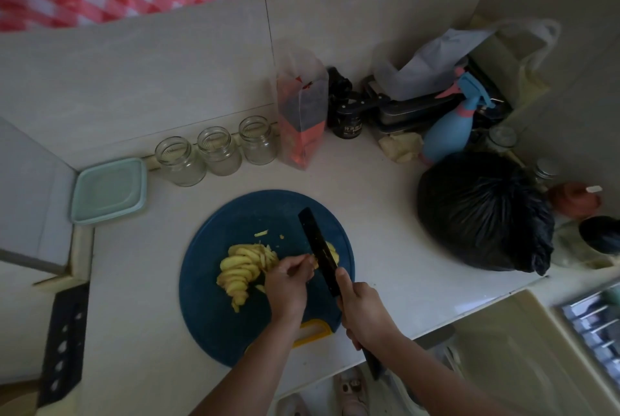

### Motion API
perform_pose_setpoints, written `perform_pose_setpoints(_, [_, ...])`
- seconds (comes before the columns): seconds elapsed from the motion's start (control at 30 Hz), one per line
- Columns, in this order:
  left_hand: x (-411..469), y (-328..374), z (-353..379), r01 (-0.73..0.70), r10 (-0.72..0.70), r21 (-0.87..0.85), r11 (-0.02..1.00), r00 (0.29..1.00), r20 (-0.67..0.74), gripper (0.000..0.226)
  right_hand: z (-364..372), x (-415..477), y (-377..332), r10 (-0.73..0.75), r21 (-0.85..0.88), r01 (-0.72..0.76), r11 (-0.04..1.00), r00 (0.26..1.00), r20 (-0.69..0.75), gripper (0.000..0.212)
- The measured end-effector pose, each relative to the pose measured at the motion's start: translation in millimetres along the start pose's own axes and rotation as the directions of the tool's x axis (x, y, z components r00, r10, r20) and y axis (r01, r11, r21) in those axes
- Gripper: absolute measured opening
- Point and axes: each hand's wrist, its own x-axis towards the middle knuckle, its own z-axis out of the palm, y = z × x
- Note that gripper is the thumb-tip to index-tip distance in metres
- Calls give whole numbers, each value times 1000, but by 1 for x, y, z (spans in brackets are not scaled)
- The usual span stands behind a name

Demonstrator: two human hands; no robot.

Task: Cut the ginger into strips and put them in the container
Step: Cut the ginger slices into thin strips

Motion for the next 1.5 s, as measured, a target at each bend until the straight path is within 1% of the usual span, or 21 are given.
perform_pose_setpoints(0.07, [0, -1, 0, -12, 12, 9, 1000, 1000, 12, 9, 2, 0, 1, -20, -29, 20, 999, 1000, -15, 60])
perform_pose_setpoints(0.17, [1, -4, 0, -26, 26, 31, 999, 1000, 10, 7, 6, 0, 3, -48, -73, 46, 996, 998, -31, 60])
perform_pose_setpoints(0.37, [0, -5, 1, -45, 46, 37, 998, 999, -12, 6, 9, 1, -2, -57, -122, 51, 991, 997, -49, 58])
perform_pose_setpoints(0.43, [1, -5, 2, -40, 40, 32, 999, 999, -11, 7, 11, 2, -3, -32, -123, 26, 992, 998, -48, 58])
perform_pose_setpoints(0.57, [1, -6, 0, -27, 27, 0, 1000, 1000, -6, 12, 13, 5, -4, 42, -55, -43, 998, 999, -10, 60])
perform_pose_setpoints(0.73, [2, -8, -1, -7, 6, -16, 1000, 1000, -10, 16, 15, 11, -2, 23, -96, -25, 995, 1000, -22, 61])
perform_pose_setpoints(0.8, [3, -9, -1, -3, 3, -29, 1000, 1000, -12, 16, 16, 13, -2, -15, -128, 9, 992, 999, -40, 59])
perform_pose_setpoints(0.93, [4, -10, -1, -8, 7, -14, 1000, 1000, -17, 15, 18, 12, -7, -100, -168, 91, 982, 994, -46, 46])
perform_pose_setpoints(1.0, [4, -10, -1, -8, 8, -8, 1000, 1000, -21, 11, 19, 11, -9, -112, -194, 104, 975, 993, -31, 42])
perform_pose_setpoints(1.07, [5, -8, -1, -13, 13, -5, 1000, 1000, -25, 13, 18, 9, -12, -113, -209, 104, 972, 993, -29, 37])
perform_pose_setpoints(1.1, [5, -7, 0, -12, 12, -1, 1000, 1000, -24, 15, 19, 10, -14, -107, -217, 99, 971, 994, -28, 39])
perform_pose_setpoints(1.17, [3, -8, 3, -11, 11, 22, 1000, 1000, -12, 19, 16, 14, -17, -85, -208, 69, 976, 994, -72, 48])
perform_pose_setpoints(1.2, [2, -9, 4, -14, 15, 35, 999, 1000, -8, 18, 15, 17, -18, -78, -216, 58, 975, 993, -86, 50])
perform_pose_setpoints(1.23, [0, -10, 5, -18, 19, 43, 999, 1000, -11, 16, 15, 19, -18, -62, -190, 43, 981, 993, -96, 50])
perform_pose_setpoints(1.3, [-1, -10, 6, -28, 30, 68, 997, 999, -20, 13, 14, 22, -15, -40, -186, 30, 982, 998, -50, 50])
perform_pose_setpoints(1.37, [-1, -9, 5, -43, 44, 98, 994, 999, -16, 15, 13, 25, -8, 15, -122, -17, 992, 1000, -21, 59])
perform_pose_setpoints(1.5, [-3, -2, 2, -134, 132, 186, 973, 991, 25, 19, 10, 31, -5, 45, -83, -47, 995, 999, -19, 61])
